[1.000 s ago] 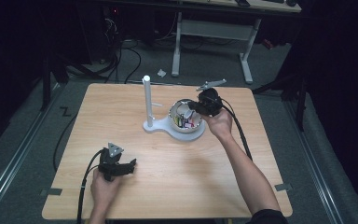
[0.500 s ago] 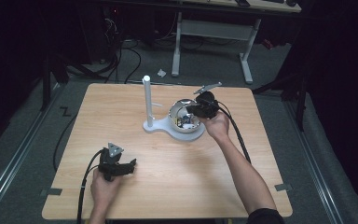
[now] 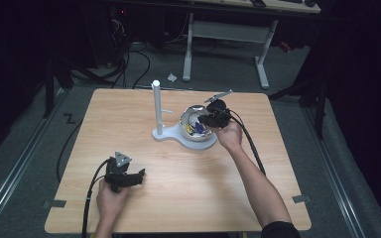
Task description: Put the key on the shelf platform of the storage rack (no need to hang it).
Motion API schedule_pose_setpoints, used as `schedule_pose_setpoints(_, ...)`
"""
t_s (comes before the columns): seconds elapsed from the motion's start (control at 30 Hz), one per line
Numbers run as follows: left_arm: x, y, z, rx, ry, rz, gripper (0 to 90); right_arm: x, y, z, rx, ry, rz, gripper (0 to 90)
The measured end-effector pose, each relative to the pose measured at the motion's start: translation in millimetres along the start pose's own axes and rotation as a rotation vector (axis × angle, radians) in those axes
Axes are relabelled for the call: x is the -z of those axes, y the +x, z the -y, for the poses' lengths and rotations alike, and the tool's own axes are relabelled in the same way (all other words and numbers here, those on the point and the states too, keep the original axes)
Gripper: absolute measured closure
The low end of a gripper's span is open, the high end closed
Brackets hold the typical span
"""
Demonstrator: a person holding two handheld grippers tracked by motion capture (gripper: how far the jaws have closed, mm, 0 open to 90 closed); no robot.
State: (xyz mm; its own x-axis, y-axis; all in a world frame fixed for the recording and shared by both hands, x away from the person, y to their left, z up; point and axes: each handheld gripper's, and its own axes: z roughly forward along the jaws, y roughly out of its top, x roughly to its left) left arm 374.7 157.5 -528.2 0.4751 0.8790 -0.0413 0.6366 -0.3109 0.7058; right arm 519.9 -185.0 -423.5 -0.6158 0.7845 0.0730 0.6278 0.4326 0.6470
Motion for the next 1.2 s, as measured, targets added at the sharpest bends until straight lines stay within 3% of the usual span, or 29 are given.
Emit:
schedule_pose_setpoints(0.17,0.0,0.0,0.0,0.0,0.0,0.0,18.4,5.9,-0.6,3.6,-0.016,-0.03,-0.005,73.7)
schedule_pose_setpoints(0.33,0.0,0.0,0.0,0.0,0.0,0.0,18.4,19.9,-1.2,8.5,-0.02,-0.073,0.02,62.1)
schedule_pose_setpoints(0.53,0.0,0.0,0.0,0.001,0.0,0.0,18.4,31.8,-2.9,12.2,-0.023,-0.088,0.029,55.3)
schedule_pose_setpoints(1.2,0.0,-0.1,0.0,0.0,-0.001,-0.001,18.4,63.9,-8.0,30.1,-0.069,-0.162,0.034,51.4)
